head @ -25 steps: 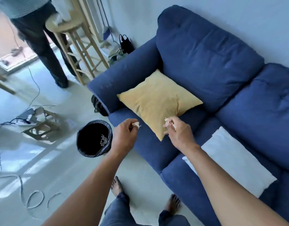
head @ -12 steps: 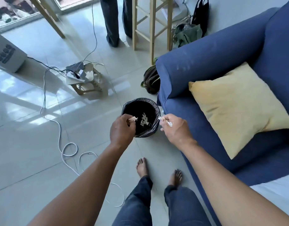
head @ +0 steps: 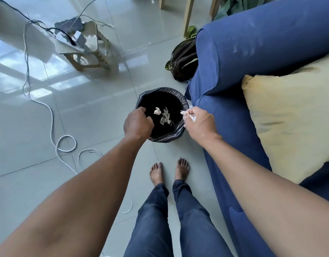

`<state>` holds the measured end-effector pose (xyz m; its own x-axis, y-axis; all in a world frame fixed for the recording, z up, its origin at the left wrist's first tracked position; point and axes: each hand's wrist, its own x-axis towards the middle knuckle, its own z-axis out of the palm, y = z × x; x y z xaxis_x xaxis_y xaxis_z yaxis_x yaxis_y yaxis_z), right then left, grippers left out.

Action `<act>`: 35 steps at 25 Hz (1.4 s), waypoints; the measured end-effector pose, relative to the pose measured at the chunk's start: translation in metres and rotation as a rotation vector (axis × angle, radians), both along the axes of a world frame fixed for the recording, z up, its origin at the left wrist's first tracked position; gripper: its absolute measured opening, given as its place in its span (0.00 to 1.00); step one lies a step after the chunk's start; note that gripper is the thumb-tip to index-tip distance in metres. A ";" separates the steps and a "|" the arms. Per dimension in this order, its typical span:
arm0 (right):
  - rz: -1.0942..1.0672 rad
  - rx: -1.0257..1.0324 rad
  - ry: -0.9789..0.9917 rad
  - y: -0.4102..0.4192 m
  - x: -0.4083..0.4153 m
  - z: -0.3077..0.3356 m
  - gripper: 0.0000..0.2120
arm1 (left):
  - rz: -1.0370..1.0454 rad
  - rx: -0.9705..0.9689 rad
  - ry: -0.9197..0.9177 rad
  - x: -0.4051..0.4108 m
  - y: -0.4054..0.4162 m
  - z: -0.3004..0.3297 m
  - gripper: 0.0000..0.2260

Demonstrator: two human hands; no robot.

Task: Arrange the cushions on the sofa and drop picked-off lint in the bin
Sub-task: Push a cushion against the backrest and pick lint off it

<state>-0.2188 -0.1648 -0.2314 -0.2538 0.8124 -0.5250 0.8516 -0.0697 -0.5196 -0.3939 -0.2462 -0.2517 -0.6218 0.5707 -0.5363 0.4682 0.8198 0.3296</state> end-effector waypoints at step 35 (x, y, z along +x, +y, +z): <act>-0.657 0.360 -0.202 -0.188 0.363 0.193 0.31 | -1.165 0.405 -0.042 0.360 -0.042 0.199 0.27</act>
<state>0.1442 -0.3528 -0.0381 0.4120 0.8923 -0.1847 0.7745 -0.4497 -0.4449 -0.0335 -0.2879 -0.0526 0.3826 0.9023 -0.1990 0.8339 -0.2445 0.4948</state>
